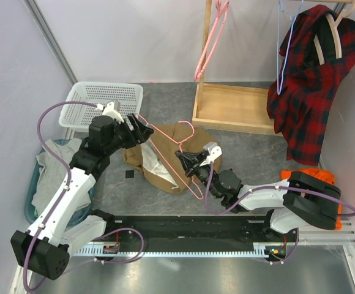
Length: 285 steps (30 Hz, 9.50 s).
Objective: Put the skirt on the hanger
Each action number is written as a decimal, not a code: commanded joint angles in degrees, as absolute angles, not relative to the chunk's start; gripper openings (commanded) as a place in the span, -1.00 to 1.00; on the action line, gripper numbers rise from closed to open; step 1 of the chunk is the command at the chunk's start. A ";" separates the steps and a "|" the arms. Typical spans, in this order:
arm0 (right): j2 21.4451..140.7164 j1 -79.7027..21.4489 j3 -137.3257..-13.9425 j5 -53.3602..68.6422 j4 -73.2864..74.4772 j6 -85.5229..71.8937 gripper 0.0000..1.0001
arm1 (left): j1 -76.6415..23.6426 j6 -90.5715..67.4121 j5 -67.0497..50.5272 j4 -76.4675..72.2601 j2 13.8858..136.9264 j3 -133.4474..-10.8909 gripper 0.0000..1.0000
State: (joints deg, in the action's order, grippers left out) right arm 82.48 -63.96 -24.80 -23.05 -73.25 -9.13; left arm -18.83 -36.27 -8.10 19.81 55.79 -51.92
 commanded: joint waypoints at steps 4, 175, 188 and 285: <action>75.59 -62.67 -23.56 -21.99 -79.28 -9.66 -1.00 | -18.98 -23.31 -14.29 22.24 52.12 -57.73 0.58; 79.11 -71.72 -49.30 -13.70 18.72 -14.94 -1.00 | -29.00 -9.40 -9.32 14.06 69.43 -61.88 -0.96; 83.74 -70.75 -52.91 -8.53 21.00 -15.11 -0.35 | -29.00 -10.55 -9.93 14.06 69.34 -61.35 -0.97; 74.44 -48.17 -48.87 -10.39 12.05 -27.69 -1.00 | -29.00 -14.85 -10.81 14.59 65.22 -59.06 -0.96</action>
State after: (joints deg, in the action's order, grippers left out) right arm 75.66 -51.96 -48.42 -14.87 15.44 -27.64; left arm -29.21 -11.31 -10.09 15.57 67.94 -58.94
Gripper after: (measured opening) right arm 0.006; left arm 0.043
